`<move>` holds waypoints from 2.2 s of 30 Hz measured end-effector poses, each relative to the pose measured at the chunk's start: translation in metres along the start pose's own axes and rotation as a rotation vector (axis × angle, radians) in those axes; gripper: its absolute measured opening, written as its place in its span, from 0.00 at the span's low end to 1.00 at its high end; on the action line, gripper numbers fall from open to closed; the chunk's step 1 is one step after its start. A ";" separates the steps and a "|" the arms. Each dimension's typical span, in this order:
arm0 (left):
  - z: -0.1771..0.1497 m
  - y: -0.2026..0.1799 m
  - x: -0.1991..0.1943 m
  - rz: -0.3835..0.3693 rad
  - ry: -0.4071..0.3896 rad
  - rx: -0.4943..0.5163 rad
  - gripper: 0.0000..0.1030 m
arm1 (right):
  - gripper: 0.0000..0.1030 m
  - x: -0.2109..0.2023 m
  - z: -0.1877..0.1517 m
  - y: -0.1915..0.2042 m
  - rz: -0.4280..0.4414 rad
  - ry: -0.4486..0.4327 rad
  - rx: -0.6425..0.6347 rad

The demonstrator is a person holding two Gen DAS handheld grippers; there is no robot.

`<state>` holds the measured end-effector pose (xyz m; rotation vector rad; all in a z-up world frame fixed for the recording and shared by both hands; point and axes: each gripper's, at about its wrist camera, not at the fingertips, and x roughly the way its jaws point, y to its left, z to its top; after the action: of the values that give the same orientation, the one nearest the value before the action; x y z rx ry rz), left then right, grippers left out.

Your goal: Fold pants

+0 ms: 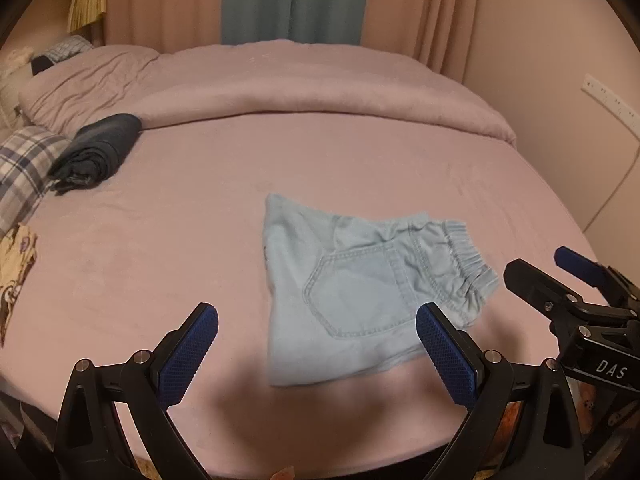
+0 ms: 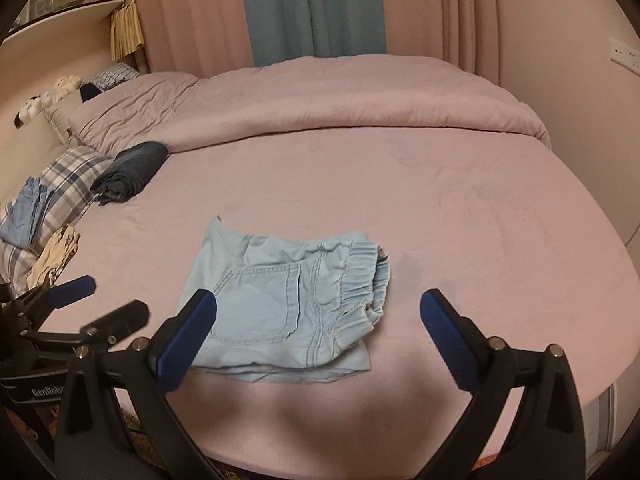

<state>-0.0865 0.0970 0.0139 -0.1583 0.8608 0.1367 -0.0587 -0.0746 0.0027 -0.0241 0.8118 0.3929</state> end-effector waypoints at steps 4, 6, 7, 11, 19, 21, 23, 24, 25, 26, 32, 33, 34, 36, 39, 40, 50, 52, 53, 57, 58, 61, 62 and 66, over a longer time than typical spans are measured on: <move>-0.002 -0.004 -0.004 0.002 -0.003 0.002 0.96 | 1.00 -0.001 -0.004 0.002 -0.003 0.004 -0.003; -0.003 -0.006 -0.004 0.001 -0.001 -0.006 0.96 | 1.00 -0.005 -0.007 0.002 0.005 0.010 0.012; -0.003 -0.006 -0.005 0.000 0.000 -0.011 0.96 | 1.00 -0.006 -0.007 0.001 0.006 0.010 0.022; -0.004 -0.003 -0.005 -0.002 0.003 -0.019 0.96 | 1.00 -0.006 -0.008 0.000 0.002 0.010 0.014; -0.006 -0.003 -0.003 0.006 0.009 -0.032 0.96 | 1.00 -0.005 -0.012 0.003 -0.015 0.019 0.002; -0.007 -0.003 -0.003 0.008 0.011 -0.034 0.96 | 1.00 -0.005 -0.012 0.003 -0.019 0.022 0.004; -0.007 -0.004 -0.002 0.012 0.012 -0.035 0.96 | 1.00 -0.006 -0.012 0.003 -0.026 0.019 0.004; -0.007 -0.004 -0.002 0.014 0.012 -0.035 0.96 | 1.00 -0.006 -0.012 0.003 -0.029 0.018 0.005; -0.007 -0.004 -0.002 0.017 0.012 -0.037 0.96 | 1.00 -0.006 -0.012 0.003 -0.031 0.017 0.005; -0.008 -0.004 -0.002 0.019 0.014 -0.040 0.96 | 1.00 -0.006 -0.012 0.003 -0.033 0.016 0.004; -0.009 -0.003 0.000 0.024 0.021 -0.044 0.96 | 1.00 -0.006 -0.012 0.004 -0.042 0.016 0.003; -0.009 -0.002 0.000 0.027 0.023 -0.044 0.96 | 0.99 -0.006 -0.012 0.004 -0.041 0.016 0.003; -0.010 -0.001 0.000 0.025 0.024 -0.046 0.96 | 0.99 -0.006 -0.012 0.004 -0.043 0.017 0.003; -0.010 0.000 0.001 0.019 0.029 -0.049 0.96 | 0.99 -0.007 -0.012 0.005 -0.046 0.013 -0.003; -0.012 0.000 0.002 0.018 0.032 -0.052 0.96 | 1.00 -0.008 -0.012 0.006 -0.054 0.005 -0.004; -0.012 -0.001 0.001 0.018 0.032 -0.053 0.96 | 1.00 -0.008 -0.012 0.006 -0.055 0.006 -0.004; -0.013 0.001 0.000 0.010 0.029 -0.057 0.96 | 0.99 -0.006 -0.013 0.005 -0.078 0.017 0.001; -0.013 0.000 0.001 0.010 0.030 -0.060 0.96 | 0.99 -0.006 -0.013 0.005 -0.081 0.018 0.001; -0.013 0.000 0.001 0.009 0.030 -0.060 0.96 | 0.99 -0.006 -0.013 0.005 -0.083 0.018 0.002; -0.013 -0.003 0.000 -0.002 0.032 -0.066 0.96 | 0.99 -0.006 -0.013 0.005 -0.084 0.021 0.007; -0.013 -0.003 0.000 -0.003 0.032 -0.069 0.96 | 0.99 -0.006 -0.013 0.005 -0.084 0.022 0.007; -0.012 -0.003 0.000 0.001 0.031 -0.068 0.96 | 0.99 -0.006 -0.013 0.005 -0.087 0.024 0.007; -0.012 -0.004 0.000 0.003 0.031 -0.067 0.96 | 0.99 -0.007 -0.014 0.006 -0.089 0.024 0.008; -0.013 -0.004 0.000 -0.001 0.032 -0.070 0.96 | 0.99 -0.006 -0.013 0.005 -0.089 0.025 0.009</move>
<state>-0.0952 0.0908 0.0058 -0.2266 0.8883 0.1641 -0.0731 -0.0743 -0.0016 -0.0568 0.8343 0.3050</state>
